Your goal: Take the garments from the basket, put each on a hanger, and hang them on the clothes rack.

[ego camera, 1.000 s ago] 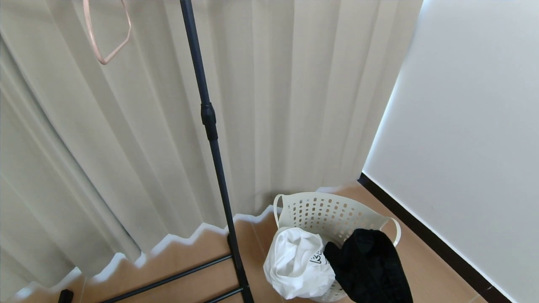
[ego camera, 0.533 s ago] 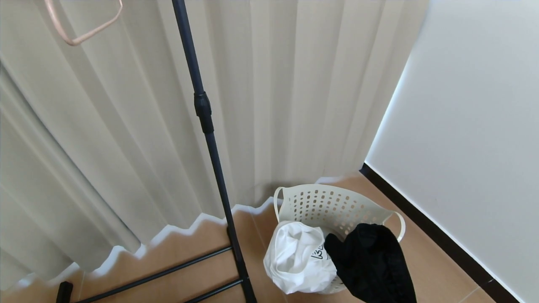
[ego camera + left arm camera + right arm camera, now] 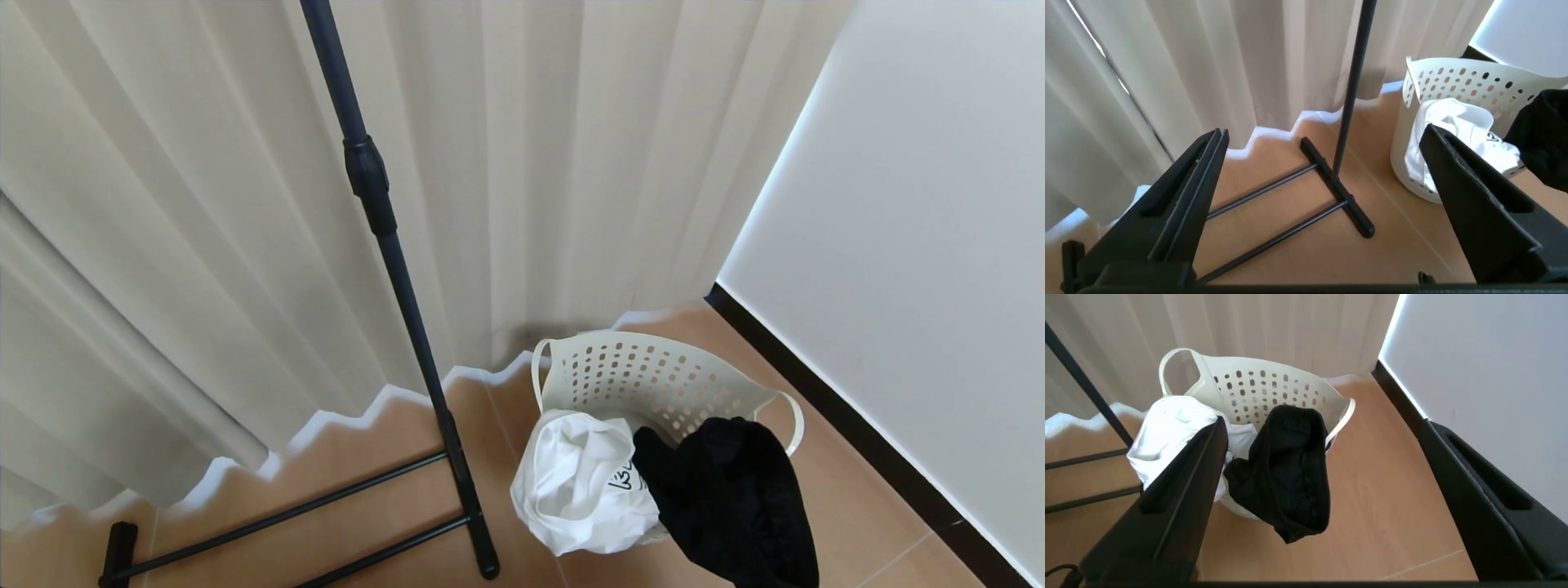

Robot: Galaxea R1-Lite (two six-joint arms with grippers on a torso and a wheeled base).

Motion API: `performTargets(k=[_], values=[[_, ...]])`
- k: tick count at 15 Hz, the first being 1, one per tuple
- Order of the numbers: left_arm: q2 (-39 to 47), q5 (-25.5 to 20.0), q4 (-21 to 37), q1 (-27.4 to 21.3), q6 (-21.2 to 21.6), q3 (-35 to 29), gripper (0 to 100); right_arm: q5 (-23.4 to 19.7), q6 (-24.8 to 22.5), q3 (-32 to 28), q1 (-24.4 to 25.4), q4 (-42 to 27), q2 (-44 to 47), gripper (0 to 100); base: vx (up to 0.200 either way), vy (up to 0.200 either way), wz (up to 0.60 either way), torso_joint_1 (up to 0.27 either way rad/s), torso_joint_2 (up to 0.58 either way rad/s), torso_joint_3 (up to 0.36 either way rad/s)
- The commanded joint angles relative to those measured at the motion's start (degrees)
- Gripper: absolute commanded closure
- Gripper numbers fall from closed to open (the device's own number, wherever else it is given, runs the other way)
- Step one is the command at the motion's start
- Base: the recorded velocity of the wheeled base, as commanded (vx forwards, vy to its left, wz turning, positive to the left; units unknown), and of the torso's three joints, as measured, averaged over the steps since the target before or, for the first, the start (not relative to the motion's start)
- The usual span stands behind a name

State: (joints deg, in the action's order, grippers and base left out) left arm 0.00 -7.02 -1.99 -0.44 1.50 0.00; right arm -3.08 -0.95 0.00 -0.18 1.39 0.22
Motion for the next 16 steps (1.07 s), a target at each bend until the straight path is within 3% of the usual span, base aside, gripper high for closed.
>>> performTargets(k=[1,13,15,16], values=[[0.0,0.0,0.0,0.0,0.0,0.0,0,0.0,0.0,0.0,0.0,0.0,0.0,0,0.000,0.000,0.00,0.002,0.00,-0.198],[0.0,0.1,0.0,0.0,-0.1,0.0,0,0.5,-0.3,0.0,-0.4,-1.2,1.2,0,0.000,0.000,0.00,0.003,0.00,-0.200],[0.0,0.1,0.0,0.0,0.0,0.0,0,2.2,0.3,0.0,-2.0,-1.4,9.8,0,0.000,0.000,0.00,0.007,0.00,-0.188],[0.0,0.3,0.0,0.0,-0.1,0.0,0,3.0,0.4,-0.3,-2.7,-0.9,19.1,0,0.000,0.000,0.00,0.007,0.01,-0.085]])
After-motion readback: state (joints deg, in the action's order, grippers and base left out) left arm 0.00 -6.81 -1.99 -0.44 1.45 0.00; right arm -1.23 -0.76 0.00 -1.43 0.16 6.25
